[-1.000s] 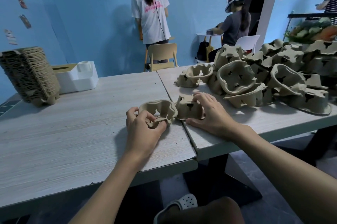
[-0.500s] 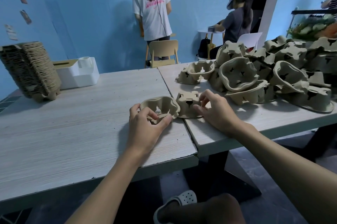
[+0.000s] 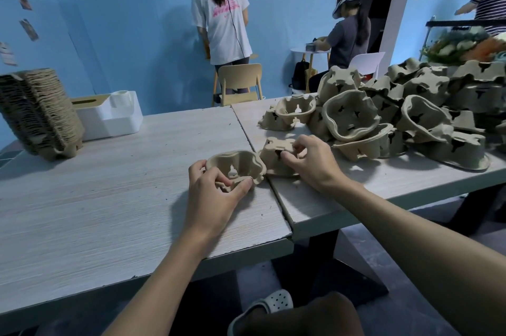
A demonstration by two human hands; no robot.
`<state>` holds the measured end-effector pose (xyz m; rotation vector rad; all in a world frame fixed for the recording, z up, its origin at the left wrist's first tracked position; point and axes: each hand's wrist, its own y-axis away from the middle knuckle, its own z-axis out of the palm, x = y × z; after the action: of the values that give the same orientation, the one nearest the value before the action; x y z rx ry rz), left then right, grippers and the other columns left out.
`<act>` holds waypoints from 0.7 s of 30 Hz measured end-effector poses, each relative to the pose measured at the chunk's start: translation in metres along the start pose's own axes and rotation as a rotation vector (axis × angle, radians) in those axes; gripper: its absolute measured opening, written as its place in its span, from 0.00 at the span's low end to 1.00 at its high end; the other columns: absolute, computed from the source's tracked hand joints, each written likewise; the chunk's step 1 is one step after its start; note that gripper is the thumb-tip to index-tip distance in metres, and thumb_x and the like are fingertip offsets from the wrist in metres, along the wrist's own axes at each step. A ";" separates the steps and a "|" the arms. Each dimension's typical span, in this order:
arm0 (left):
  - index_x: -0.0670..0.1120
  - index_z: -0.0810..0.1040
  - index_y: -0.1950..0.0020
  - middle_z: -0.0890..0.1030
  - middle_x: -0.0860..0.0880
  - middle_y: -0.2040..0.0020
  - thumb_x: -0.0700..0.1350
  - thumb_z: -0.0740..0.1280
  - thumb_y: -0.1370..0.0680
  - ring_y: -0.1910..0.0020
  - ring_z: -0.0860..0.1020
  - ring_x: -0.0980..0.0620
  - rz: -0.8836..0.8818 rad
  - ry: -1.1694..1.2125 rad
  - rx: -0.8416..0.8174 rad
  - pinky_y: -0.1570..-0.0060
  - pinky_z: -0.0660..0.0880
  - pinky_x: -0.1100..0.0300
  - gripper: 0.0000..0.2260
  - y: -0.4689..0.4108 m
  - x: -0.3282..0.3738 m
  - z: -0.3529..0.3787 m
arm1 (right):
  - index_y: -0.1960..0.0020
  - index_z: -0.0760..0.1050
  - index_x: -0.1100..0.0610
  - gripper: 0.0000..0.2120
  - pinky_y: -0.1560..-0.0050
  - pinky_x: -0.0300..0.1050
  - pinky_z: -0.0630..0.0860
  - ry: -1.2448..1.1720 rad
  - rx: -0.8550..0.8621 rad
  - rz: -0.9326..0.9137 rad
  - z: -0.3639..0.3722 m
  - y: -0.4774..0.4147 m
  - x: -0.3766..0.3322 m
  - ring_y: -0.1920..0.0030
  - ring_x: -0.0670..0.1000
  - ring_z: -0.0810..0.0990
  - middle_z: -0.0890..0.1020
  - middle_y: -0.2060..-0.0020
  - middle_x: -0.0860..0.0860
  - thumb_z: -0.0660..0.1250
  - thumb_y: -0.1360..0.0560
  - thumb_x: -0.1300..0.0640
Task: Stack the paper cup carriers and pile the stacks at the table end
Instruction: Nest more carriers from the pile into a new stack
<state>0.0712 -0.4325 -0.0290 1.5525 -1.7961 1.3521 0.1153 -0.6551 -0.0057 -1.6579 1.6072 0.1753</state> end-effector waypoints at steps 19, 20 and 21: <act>0.42 0.75 0.62 0.68 0.50 0.35 0.49 0.79 0.29 0.39 0.75 0.47 0.042 0.039 0.038 0.45 0.69 0.66 0.16 -0.001 0.000 0.001 | 0.30 0.65 0.47 0.25 0.40 0.48 0.74 -0.192 -0.043 0.033 -0.020 0.008 -0.004 0.46 0.52 0.74 0.66 0.40 0.54 0.60 0.24 0.65; 0.43 0.75 0.62 0.68 0.49 0.35 0.49 0.79 0.29 0.38 0.75 0.47 0.040 0.037 0.038 0.44 0.68 0.65 0.16 -0.001 -0.001 0.001 | 0.28 0.63 0.44 0.30 0.36 0.49 0.72 -0.130 -0.110 -0.065 -0.020 0.009 -0.003 0.42 0.52 0.72 0.64 0.38 0.53 0.61 0.25 0.65; 0.43 0.74 0.62 0.68 0.49 0.35 0.49 0.79 0.29 0.38 0.74 0.47 0.038 0.036 0.039 0.45 0.68 0.65 0.16 -0.002 -0.001 0.002 | 0.27 0.60 0.41 0.34 0.35 0.52 0.71 -0.048 -0.156 -0.141 -0.019 0.009 -0.002 0.39 0.54 0.70 0.62 0.37 0.52 0.63 0.27 0.64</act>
<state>0.0735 -0.4332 -0.0298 1.5117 -1.7958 1.4320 0.0990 -0.6641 0.0048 -1.8657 1.4660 0.2720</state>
